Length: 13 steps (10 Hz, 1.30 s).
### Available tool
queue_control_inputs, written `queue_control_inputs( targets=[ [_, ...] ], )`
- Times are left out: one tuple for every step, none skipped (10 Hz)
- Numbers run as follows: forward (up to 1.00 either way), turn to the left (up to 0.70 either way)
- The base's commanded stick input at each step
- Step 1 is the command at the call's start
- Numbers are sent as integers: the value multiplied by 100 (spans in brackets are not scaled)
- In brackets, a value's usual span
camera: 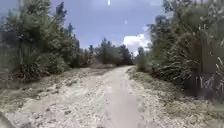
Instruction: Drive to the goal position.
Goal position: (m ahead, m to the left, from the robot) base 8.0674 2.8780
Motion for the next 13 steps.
queue_control_inputs(
  targets=[
    [50, 1],
    [50, 1],
    [50, 1],
    [50, 1],
    [50, 1],
    [50, 1],
    [50, 1],
    [50, 1],
    [50, 1],
    [50, 1],
    [50, 1],
    [50, 1],
    [50, 1]
  ],
)
